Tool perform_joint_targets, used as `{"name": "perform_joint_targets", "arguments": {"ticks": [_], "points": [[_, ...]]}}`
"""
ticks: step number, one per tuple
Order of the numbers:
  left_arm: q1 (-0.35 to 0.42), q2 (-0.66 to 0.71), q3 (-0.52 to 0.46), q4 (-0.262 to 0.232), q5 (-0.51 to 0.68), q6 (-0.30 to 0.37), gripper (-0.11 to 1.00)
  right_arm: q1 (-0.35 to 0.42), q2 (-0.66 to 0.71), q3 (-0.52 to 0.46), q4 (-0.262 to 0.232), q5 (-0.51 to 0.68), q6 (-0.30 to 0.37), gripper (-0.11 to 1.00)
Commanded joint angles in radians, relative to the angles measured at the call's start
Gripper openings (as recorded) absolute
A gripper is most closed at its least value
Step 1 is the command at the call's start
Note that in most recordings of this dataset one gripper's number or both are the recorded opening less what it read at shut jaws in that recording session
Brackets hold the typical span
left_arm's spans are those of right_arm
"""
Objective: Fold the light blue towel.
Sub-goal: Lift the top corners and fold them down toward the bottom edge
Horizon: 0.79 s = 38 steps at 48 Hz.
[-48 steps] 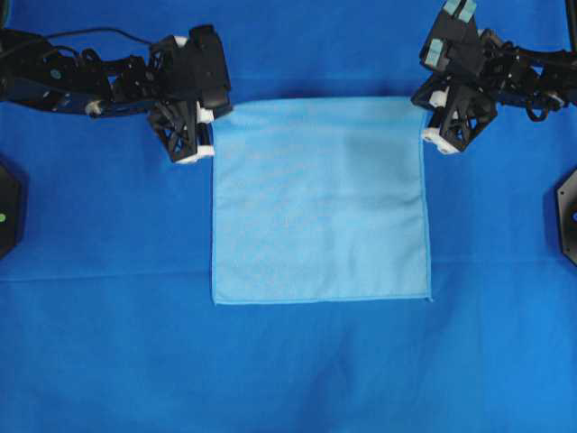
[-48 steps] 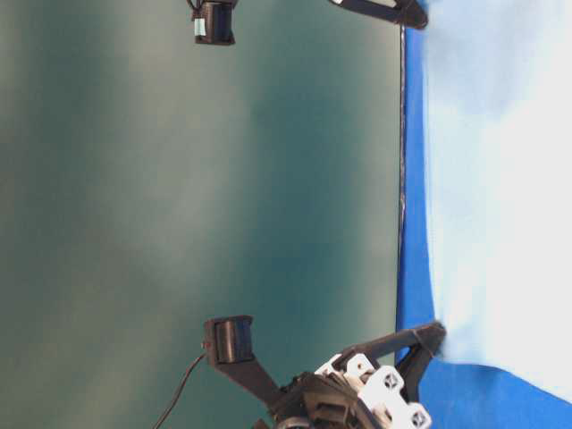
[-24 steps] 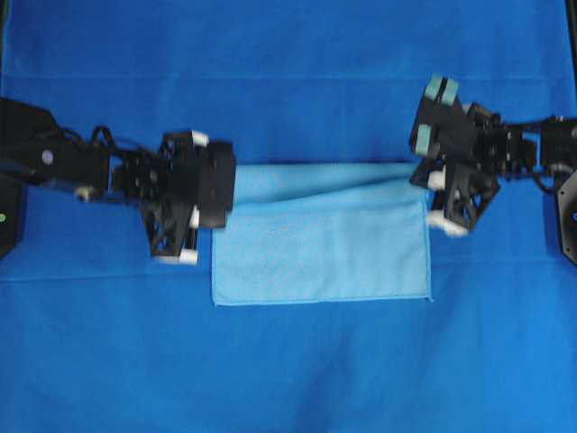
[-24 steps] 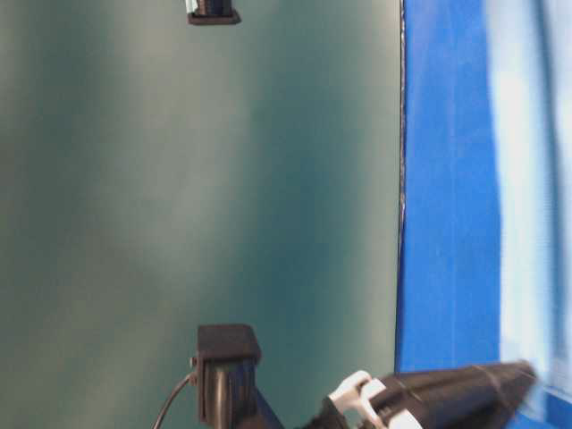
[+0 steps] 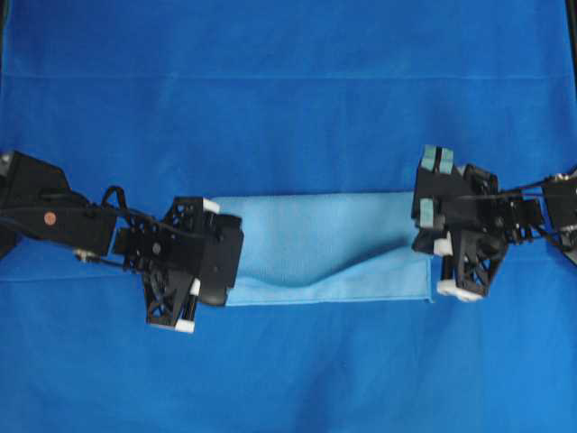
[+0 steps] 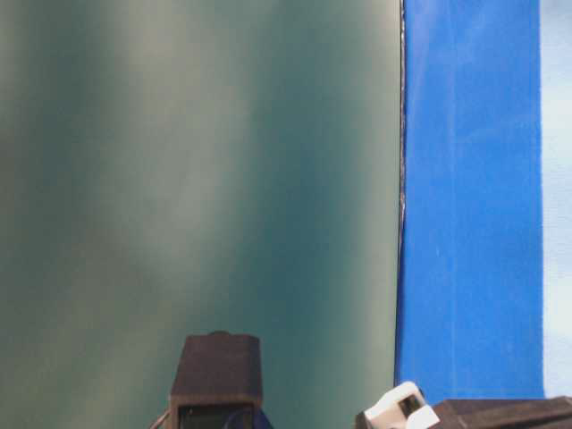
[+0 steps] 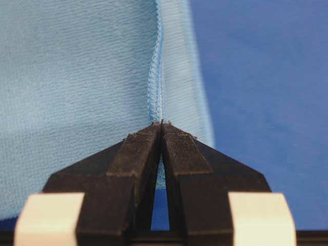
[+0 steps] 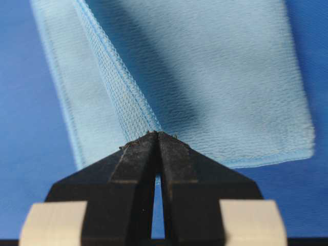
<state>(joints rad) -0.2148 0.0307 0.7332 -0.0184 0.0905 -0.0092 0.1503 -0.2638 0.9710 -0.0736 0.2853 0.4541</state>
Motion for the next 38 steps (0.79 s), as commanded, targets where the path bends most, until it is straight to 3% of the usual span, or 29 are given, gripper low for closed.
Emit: {"name": "perform_joint_targets", "arguments": {"ticks": [1, 18, 23, 25, 31, 35, 38], "points": [[-0.009, -0.008, -0.025, -0.002, -0.009, -0.002, 0.01, 0.017, -0.011, -0.012, 0.003, -0.006, 0.012, 0.0], [-0.008, -0.008, -0.026, -0.002, -0.032, -0.003, 0.02, 0.028, -0.008, -0.015, 0.003, -0.029, 0.029, 0.01], [-0.008, -0.014, -0.031, -0.002, -0.031, -0.003, 0.16, 0.04, -0.008, -0.017, 0.003, -0.044, 0.029, 0.02], [-0.009, -0.021, -0.032, -0.002, -0.025, -0.002, 0.28, 0.049, -0.008, -0.023, 0.003, -0.044, 0.029, 0.08], [-0.012, -0.057, -0.031, -0.002, -0.014, 0.014, 0.59, 0.075, -0.015, -0.035, 0.003, -0.034, 0.028, 0.47], [-0.011, -0.087, -0.028, -0.002, -0.011, 0.02, 0.62, 0.077, -0.028, -0.035, 0.0, -0.026, 0.026, 0.64], [-0.002, -0.095, -0.025, 0.0, -0.011, 0.026, 0.59, 0.071, -0.04, -0.031, -0.012, -0.015, 0.025, 0.6]]}}
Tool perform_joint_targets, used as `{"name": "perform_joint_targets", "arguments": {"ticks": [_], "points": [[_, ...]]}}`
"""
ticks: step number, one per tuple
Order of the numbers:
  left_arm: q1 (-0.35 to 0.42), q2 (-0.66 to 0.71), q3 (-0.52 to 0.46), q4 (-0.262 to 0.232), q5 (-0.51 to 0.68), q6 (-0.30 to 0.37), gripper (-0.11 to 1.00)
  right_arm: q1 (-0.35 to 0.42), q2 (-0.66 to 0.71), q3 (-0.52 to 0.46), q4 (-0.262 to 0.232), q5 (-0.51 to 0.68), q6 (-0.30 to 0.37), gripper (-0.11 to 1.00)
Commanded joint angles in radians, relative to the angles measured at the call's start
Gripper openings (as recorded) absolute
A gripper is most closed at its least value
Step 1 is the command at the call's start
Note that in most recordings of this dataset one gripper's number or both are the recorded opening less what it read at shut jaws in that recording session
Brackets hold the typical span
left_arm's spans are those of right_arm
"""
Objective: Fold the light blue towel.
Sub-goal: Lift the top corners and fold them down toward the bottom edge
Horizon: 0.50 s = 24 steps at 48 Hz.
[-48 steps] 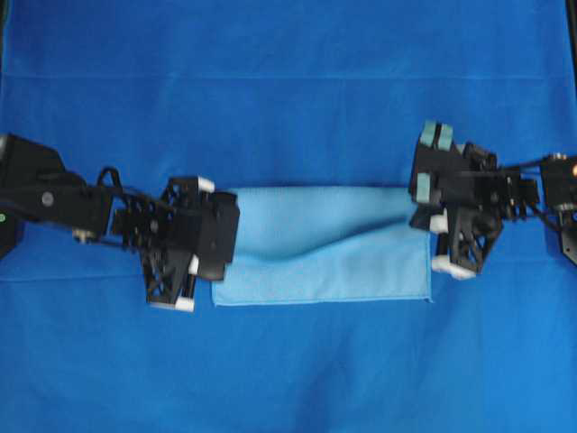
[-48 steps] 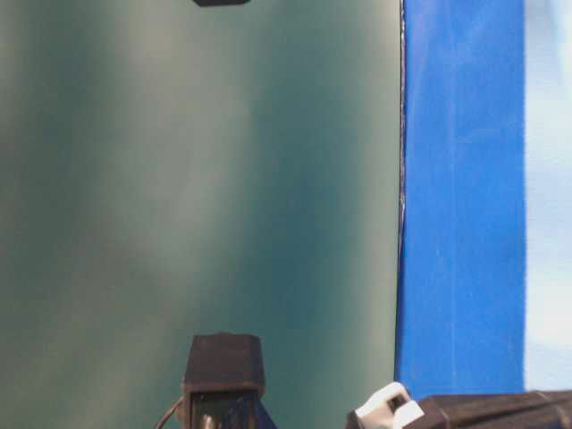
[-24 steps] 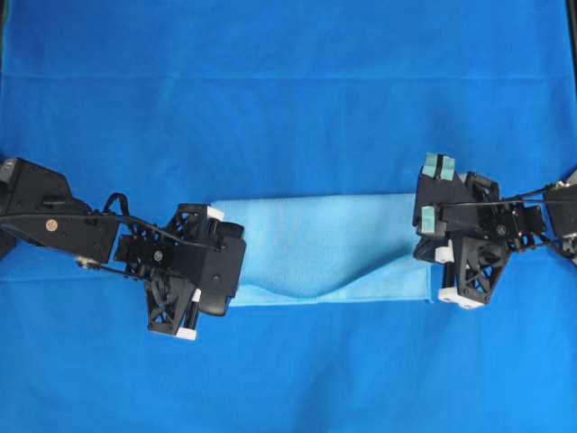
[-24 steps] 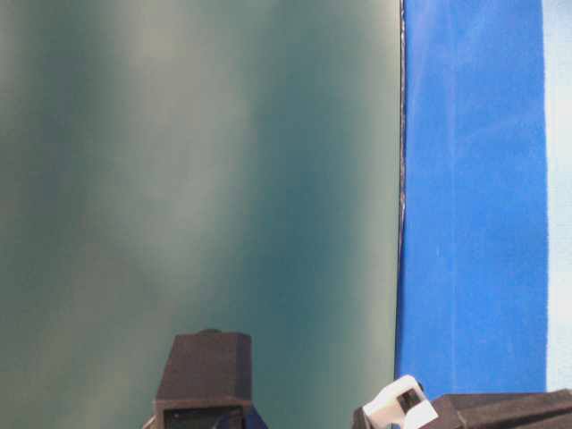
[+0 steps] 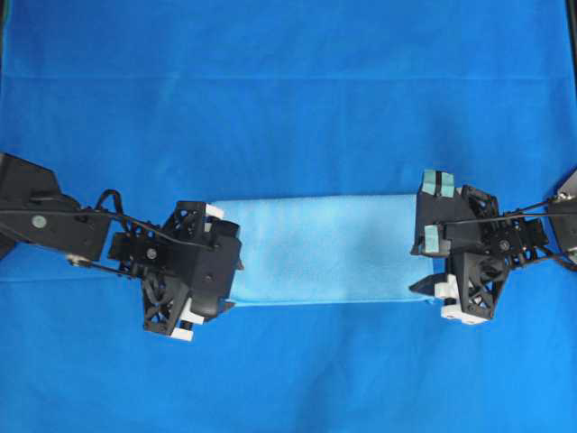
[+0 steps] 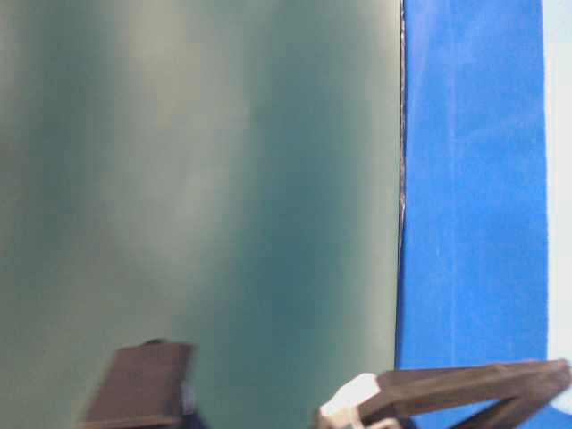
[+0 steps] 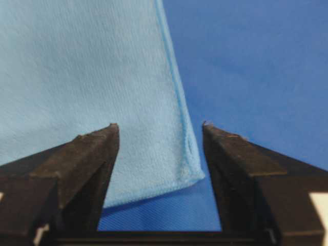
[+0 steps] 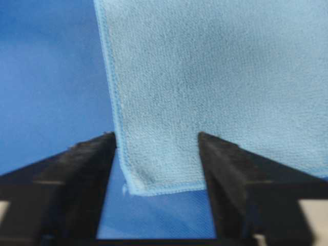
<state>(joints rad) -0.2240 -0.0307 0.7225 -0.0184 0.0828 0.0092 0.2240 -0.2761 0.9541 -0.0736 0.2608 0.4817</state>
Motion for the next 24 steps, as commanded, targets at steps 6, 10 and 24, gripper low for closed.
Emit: {"name": "perform_joint_targets", "arguments": {"ticks": [6, 10, 24], "points": [[0.052, -0.032, -0.014, 0.0, -0.002, 0.04, 0.59, -0.069, -0.038, -0.003, -0.041, 0.029, -0.002, 0.55], [0.094, -0.029, -0.015, 0.0, -0.003, 0.069, 0.6, -0.138, -0.038, 0.0, -0.066, 0.041, -0.002, 0.56], [0.249, 0.002, 0.018, -0.002, -0.026, 0.143, 0.6, -0.313, -0.026, 0.025, -0.183, 0.048, -0.003, 0.56]]}}
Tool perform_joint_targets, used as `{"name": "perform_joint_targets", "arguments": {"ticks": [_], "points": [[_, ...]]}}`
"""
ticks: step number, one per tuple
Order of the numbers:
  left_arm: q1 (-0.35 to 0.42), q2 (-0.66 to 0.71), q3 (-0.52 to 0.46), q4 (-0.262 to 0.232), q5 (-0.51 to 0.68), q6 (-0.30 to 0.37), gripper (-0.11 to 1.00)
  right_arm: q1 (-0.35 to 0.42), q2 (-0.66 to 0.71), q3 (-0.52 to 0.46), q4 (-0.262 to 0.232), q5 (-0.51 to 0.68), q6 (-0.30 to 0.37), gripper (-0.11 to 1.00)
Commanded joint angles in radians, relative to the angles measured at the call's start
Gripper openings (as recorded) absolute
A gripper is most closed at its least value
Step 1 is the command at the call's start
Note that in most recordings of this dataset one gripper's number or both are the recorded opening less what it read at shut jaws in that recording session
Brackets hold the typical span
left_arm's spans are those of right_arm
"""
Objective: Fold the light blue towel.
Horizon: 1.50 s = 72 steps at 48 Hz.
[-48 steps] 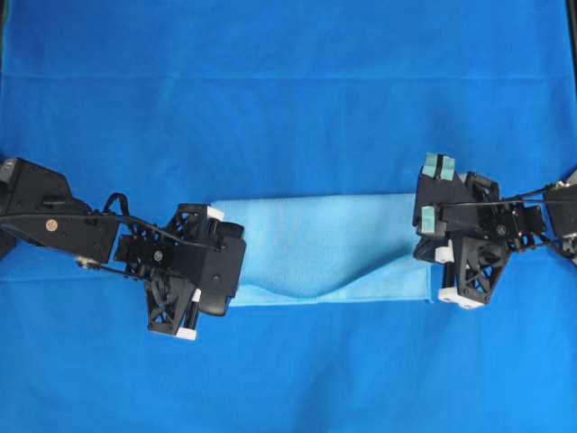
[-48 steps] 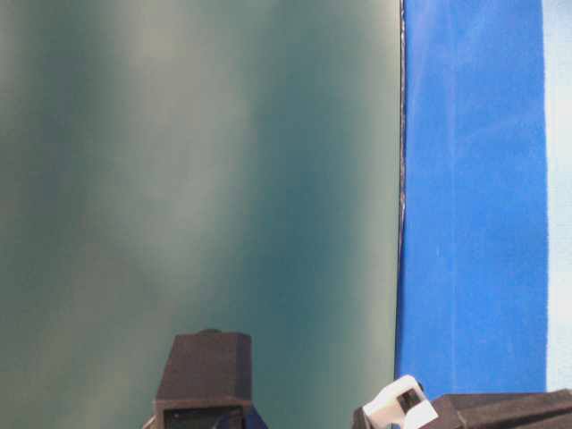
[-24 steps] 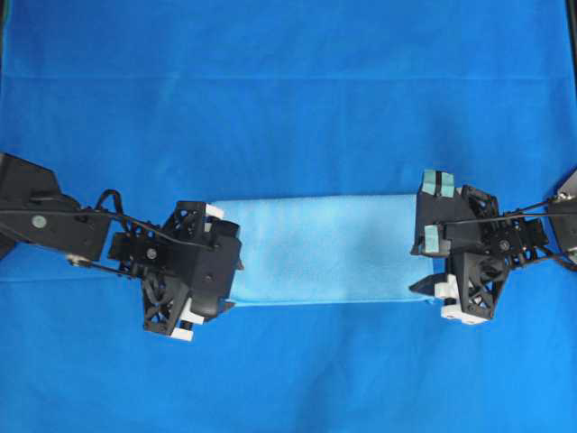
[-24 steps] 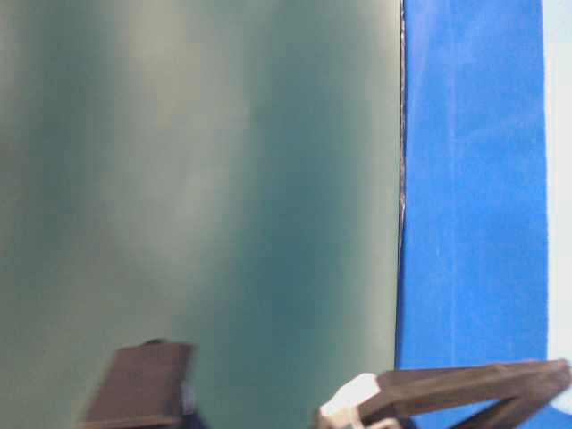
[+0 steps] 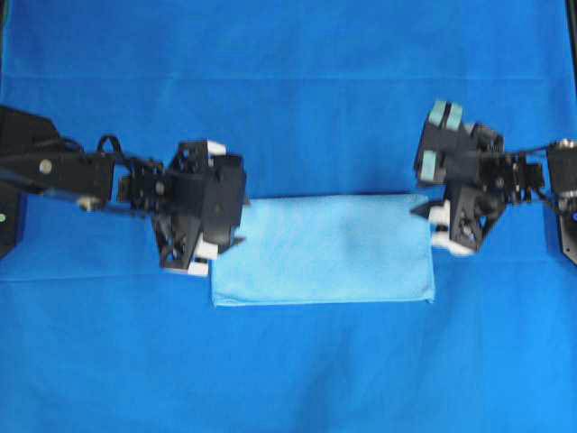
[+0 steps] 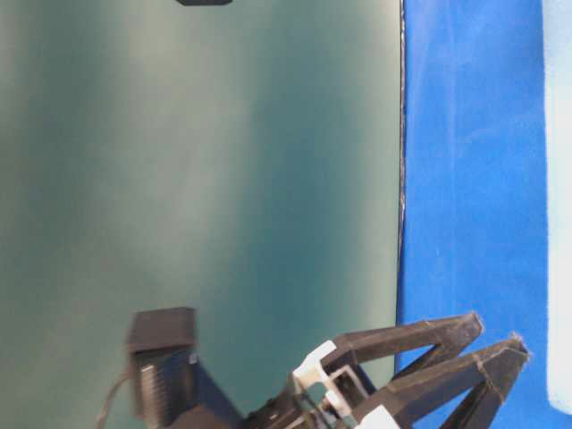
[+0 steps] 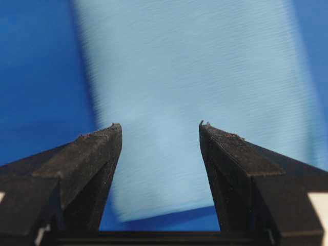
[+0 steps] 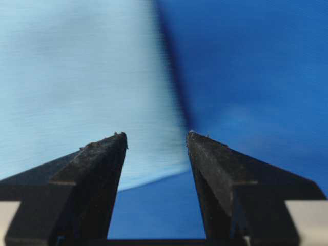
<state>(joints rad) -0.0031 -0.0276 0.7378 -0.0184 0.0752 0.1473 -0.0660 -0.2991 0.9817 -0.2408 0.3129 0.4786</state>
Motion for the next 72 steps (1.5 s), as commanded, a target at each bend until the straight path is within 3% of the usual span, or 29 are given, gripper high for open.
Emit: {"name": "perform_joint_targets", "arguments": {"ticks": [1, 18, 40, 45, 52, 54, 65, 72], "points": [[0.034, 0.002, 0.008, 0.0, -0.023, 0.005, 0.6, -0.026, 0.002, -0.002, -0.017, -0.006, 0.0, 0.56], [0.066, 0.067, 0.048, 0.0, -0.1, 0.015, 0.59, -0.048, 0.13, 0.002, -0.032, -0.091, 0.0, 0.56], [0.083, 0.126, 0.043, 0.0, -0.061, 0.011, 0.56, -0.057, 0.19, 0.003, -0.037, -0.123, -0.003, 0.55], [0.078, 0.129, 0.031, -0.002, -0.002, 0.011, 0.45, -0.049, 0.19, 0.002, -0.035, -0.12, -0.008, 0.42], [0.078, 0.137, 0.008, 0.0, 0.075, 0.009, 0.09, -0.035, 0.189, 0.005, -0.037, -0.126, -0.012, 0.03], [0.078, 0.138, 0.003, -0.002, 0.083, 0.009, 0.02, -0.034, 0.189, 0.005, -0.037, -0.126, -0.012, 0.01], [0.078, 0.121, -0.011, -0.002, 0.109, -0.003, 0.02, -0.035, 0.169, 0.005, -0.031, -0.115, -0.002, 0.01], [0.075, 0.054, -0.043, 0.0, 0.179, -0.021, 0.02, -0.029, 0.072, -0.003, -0.028, -0.046, 0.002, 0.01]]}}
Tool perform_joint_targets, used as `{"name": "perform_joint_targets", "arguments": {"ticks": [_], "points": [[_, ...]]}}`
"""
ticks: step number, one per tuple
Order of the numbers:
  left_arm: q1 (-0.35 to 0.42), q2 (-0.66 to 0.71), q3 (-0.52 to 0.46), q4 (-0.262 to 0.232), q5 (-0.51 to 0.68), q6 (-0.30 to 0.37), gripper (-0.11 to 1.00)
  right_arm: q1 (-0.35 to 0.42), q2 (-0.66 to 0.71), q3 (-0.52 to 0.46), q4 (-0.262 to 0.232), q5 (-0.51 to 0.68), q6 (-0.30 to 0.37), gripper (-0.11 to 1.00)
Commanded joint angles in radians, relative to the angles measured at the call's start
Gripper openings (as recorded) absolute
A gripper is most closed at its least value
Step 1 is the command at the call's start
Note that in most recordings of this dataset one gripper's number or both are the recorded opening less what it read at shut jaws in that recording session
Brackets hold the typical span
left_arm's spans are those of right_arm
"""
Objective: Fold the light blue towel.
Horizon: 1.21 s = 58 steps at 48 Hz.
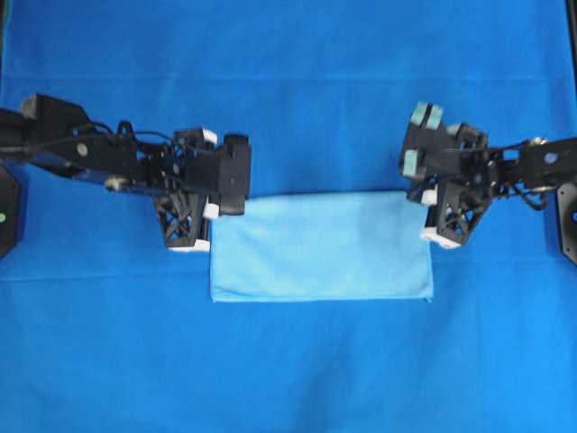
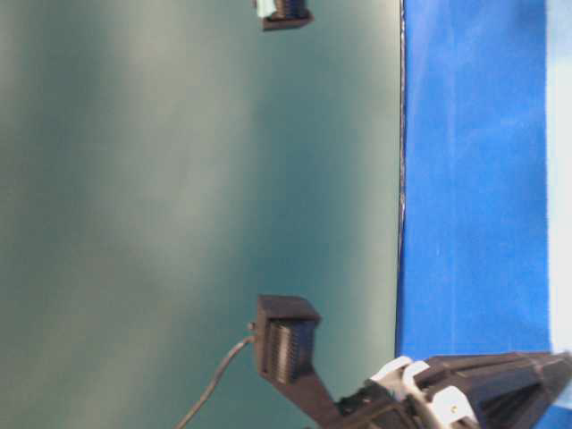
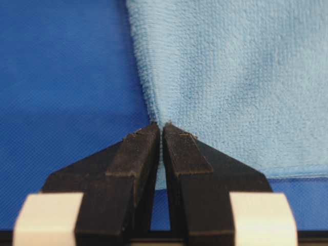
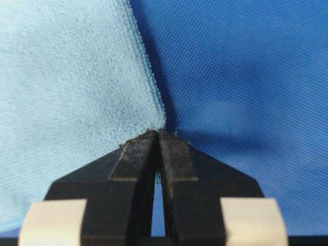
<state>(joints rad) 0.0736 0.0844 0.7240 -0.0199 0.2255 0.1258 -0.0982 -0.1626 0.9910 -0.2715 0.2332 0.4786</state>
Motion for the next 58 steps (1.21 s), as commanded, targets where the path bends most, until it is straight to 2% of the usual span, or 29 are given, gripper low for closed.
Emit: {"name": "perform_joint_targets", "arguments": {"ticks": [1, 13, 20, 26, 37, 43, 51, 58], "points": [[-0.003, -0.071, -0.037, 0.002, 0.044, 0.0, 0.02, 0.005, -0.083, -0.014, 0.003, 0.049, 0.003, 0.01], [-0.014, -0.198, -0.135, 0.0, 0.209, 0.005, 0.02, 0.006, -0.316, -0.044, 0.003, 0.225, -0.002, 0.01], [-0.012, -0.242, -0.181, 0.0, 0.27, 0.018, 0.02, 0.008, -0.425, -0.071, 0.003, 0.31, -0.005, 0.01], [-0.008, -0.285, -0.195, 0.005, 0.276, 0.032, 0.02, 0.009, -0.48, -0.087, 0.003, 0.354, -0.008, 0.01], [0.003, -0.296, -0.186, 0.005, 0.27, 0.029, 0.02, 0.008, -0.482, -0.091, -0.006, 0.364, -0.005, 0.01], [-0.011, -0.295, -0.186, 0.005, 0.242, 0.017, 0.02, -0.017, -0.465, -0.094, -0.038, 0.364, 0.002, 0.01], [-0.077, -0.288, -0.187, 0.002, 0.198, -0.002, 0.02, -0.115, -0.423, -0.114, -0.095, 0.339, 0.0, 0.01], [-0.146, -0.265, -0.201, 0.002, 0.095, -0.002, 0.02, -0.225, -0.359, -0.146, -0.163, 0.264, -0.008, 0.01]]}}
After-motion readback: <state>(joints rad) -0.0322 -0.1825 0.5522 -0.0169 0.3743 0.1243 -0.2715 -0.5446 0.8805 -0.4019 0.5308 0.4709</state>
